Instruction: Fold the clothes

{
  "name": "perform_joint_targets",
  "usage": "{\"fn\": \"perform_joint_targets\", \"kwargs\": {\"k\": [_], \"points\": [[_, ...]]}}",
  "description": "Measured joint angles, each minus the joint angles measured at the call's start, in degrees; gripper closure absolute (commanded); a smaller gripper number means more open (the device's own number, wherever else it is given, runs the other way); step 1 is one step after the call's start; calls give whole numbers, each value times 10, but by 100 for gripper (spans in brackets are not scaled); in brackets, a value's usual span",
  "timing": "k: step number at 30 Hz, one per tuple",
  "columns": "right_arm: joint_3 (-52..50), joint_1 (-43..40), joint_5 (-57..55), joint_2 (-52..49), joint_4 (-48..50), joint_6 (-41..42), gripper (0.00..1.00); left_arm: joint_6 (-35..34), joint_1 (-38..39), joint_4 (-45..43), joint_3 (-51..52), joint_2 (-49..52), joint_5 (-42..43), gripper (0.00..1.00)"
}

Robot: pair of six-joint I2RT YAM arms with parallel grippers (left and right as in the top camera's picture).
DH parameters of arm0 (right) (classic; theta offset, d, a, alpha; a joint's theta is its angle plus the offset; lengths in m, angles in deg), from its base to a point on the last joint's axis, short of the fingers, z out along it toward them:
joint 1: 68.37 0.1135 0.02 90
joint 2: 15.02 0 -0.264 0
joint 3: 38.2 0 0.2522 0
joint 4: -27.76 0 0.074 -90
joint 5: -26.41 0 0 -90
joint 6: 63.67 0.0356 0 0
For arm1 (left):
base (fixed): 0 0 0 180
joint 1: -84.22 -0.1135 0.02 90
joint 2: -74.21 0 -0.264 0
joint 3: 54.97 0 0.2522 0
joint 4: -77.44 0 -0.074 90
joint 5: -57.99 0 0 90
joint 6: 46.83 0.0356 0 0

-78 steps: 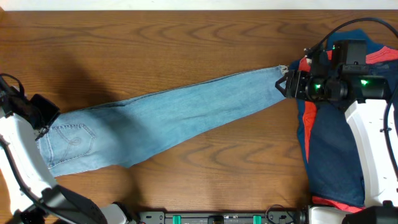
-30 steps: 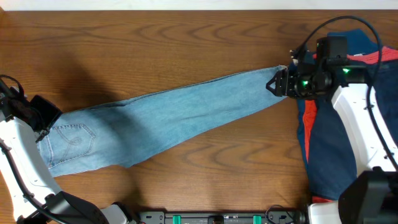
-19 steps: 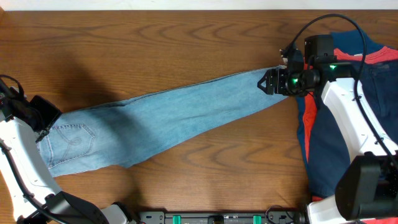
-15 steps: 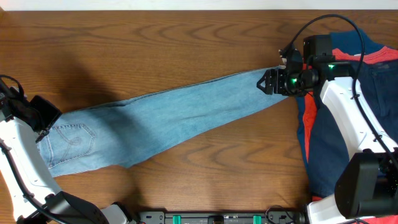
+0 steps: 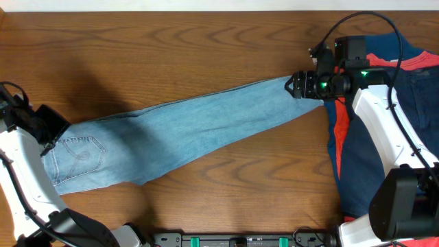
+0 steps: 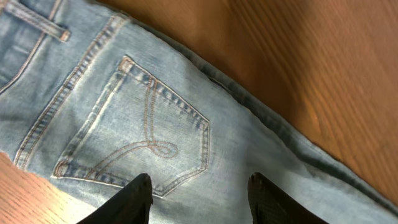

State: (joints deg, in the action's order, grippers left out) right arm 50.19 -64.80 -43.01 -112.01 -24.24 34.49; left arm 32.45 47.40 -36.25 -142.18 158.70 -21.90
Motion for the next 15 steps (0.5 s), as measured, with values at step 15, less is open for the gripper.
{"fn": "perform_joint_targets", "kwargs": {"k": [15], "points": [[0,-13,-51,-151,34,8,35,50,62,0,0,27,-16,42]]}}
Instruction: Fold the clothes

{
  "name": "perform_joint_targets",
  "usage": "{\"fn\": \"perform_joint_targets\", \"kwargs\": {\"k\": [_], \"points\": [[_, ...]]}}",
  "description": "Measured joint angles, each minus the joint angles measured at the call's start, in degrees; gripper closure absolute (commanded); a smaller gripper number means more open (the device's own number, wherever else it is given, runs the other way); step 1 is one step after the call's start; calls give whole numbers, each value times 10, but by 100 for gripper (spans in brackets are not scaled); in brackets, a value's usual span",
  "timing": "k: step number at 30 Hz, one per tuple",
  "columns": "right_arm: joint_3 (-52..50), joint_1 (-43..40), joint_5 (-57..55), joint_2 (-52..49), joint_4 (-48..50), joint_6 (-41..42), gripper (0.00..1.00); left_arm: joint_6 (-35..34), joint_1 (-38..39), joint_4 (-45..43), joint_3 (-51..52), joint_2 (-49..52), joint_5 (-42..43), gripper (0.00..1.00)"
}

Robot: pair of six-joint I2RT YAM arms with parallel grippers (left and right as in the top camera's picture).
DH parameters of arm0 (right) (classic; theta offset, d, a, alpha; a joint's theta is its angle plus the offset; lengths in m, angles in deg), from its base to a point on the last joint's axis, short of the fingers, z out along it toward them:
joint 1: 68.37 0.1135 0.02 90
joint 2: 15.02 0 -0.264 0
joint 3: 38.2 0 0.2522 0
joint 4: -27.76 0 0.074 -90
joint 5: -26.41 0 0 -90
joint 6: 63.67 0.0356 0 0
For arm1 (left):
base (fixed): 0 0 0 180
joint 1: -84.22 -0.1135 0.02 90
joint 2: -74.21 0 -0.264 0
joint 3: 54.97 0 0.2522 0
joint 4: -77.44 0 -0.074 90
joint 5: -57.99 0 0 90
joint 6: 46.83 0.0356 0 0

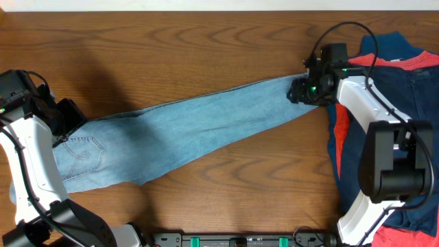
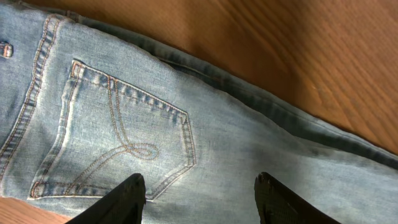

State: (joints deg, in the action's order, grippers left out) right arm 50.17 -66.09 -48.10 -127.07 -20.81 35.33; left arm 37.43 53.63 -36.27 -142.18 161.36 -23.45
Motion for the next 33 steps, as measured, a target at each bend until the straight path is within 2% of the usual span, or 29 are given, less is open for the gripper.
{"fn": "perform_joint_targets", "kwargs": {"k": [12,20,26,27,30,31,33], "points": [[0,-77,17,-18,-49,2,33,0,0,0,0,12,-2,42],[5,-76,55,-40,2,14,33,0,0,0,0,12,-2,42],[13,-76,71,-57,52,40,53,0,0,0,0,12,-2,42],[13,-76,75,-59,58,42,60,0,0,0,0,12,-2,42],[13,-76,84,-66,68,43,91,0,0,0,0,12,-2,42],[12,-76,85,-67,67,47,98,0,0,0,0,12,-2,42],[12,-76,92,-72,68,51,99,0,0,0,0,12,-2,41]]}}
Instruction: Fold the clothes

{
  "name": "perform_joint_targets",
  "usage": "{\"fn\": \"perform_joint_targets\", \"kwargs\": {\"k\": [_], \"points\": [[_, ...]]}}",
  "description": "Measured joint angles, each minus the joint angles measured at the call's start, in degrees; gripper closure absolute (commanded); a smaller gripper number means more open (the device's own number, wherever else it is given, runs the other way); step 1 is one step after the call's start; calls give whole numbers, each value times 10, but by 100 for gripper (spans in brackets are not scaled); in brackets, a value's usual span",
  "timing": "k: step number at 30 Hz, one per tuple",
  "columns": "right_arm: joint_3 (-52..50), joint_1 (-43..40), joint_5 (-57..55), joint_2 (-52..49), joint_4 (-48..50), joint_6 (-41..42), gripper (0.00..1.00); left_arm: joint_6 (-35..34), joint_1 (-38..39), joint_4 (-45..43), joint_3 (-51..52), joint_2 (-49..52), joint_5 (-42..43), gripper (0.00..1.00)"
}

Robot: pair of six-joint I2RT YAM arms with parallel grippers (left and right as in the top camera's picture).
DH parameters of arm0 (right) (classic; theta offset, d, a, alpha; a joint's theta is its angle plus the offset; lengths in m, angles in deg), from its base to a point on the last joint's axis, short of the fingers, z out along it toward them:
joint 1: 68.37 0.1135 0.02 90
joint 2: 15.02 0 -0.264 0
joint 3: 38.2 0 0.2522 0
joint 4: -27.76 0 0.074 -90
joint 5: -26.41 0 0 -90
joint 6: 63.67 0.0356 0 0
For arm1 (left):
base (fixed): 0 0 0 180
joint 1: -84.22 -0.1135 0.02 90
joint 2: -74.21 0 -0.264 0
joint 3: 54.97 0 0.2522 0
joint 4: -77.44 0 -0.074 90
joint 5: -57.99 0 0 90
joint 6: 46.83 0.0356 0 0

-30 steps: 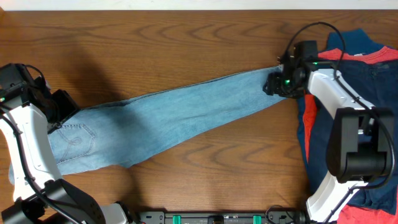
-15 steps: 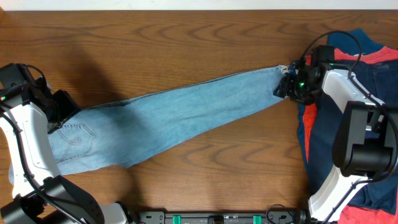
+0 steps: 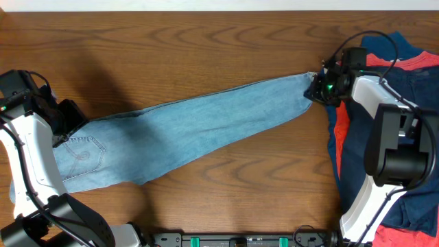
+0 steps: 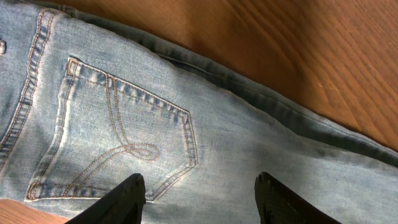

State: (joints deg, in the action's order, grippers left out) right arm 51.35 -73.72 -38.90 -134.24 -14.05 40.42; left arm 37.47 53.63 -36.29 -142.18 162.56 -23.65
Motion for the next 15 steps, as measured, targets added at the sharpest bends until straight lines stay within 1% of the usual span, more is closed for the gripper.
{"fn": "perform_joint_targets", "kwargs": {"k": [5,9,15], "points": [[0,-10,22,3,0,0,99,0,0,0,0,0,1,41],[5,-41,46,39,-8,2,99,0,0,0,0,0,13,41],[77,-144,53,137,-30,8,99,0,0,2,0,0,23,41]]}}
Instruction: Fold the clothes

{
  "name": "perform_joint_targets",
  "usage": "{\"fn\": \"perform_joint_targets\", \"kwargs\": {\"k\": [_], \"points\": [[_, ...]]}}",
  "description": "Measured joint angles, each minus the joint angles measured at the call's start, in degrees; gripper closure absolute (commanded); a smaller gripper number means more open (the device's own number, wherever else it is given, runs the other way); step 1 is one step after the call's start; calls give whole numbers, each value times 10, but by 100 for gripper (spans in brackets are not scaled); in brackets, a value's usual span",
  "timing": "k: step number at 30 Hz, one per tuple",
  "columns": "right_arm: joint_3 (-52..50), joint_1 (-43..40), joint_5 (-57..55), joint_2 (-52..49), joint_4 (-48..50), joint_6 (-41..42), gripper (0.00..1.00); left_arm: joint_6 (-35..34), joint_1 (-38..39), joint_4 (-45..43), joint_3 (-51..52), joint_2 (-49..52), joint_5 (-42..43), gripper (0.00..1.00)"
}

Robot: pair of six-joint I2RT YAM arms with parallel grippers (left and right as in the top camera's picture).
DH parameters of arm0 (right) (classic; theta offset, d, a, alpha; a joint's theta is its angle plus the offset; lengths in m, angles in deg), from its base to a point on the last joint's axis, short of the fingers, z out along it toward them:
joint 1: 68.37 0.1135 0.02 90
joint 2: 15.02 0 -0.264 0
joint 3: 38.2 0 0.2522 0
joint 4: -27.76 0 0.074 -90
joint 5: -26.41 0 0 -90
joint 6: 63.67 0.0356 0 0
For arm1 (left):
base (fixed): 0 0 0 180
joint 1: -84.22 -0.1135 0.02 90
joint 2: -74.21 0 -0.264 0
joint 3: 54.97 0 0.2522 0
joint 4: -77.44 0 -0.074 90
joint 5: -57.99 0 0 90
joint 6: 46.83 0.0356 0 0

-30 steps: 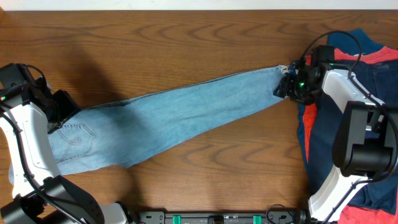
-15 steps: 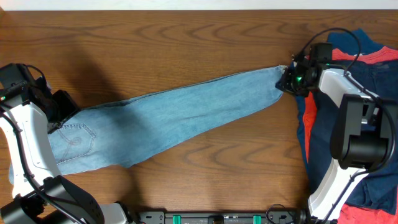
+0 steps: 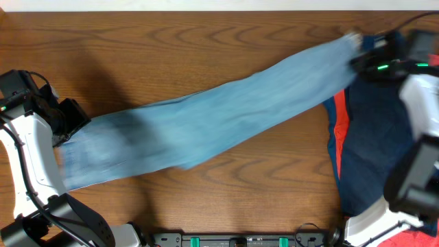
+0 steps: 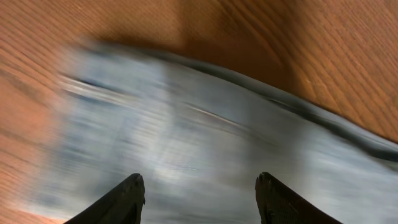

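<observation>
Light blue jeans [image 3: 219, 113] lie stretched across the table, from the waist at the left to the leg end at the upper right, and are blurred by motion. My right gripper [image 3: 361, 58] is at the leg end, shut on the hem. My left gripper [image 3: 68, 118] hovers open over the waist end. In the left wrist view the blurred denim [image 4: 205, 137] fills the space under my left gripper [image 4: 200, 186], and nothing is between its fingers [image 4: 130, 193].
A pile of dark blue and red clothes [image 3: 374, 137] lies at the right edge, under the right arm. The wooden table [image 3: 171, 41] shows bare above and below the jeans.
The right gripper has moved up and to the right with the leg end. The whole pair of jeans has shifted right. The left arm has stayed where it was, still open.
At first my right gripper sat at the leg end and my left hung open by the back pocket. The left arm then shifted up over the waist. The right stayed on the hem, drifted right, and now holds it far to the upper right.
</observation>
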State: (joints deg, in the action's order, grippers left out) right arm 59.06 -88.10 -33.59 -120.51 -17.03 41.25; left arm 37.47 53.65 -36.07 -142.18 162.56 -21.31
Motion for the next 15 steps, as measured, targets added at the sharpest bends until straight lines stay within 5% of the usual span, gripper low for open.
{"fn": "perform_joint_targets", "kwargs": {"k": [8,15], "points": [[59,-61,4,78,-64,-5,99,0,0,3,0,0,14,41],[67,44,44,111,-133,-5,99,0,0,3,0,0,25,41]]}}
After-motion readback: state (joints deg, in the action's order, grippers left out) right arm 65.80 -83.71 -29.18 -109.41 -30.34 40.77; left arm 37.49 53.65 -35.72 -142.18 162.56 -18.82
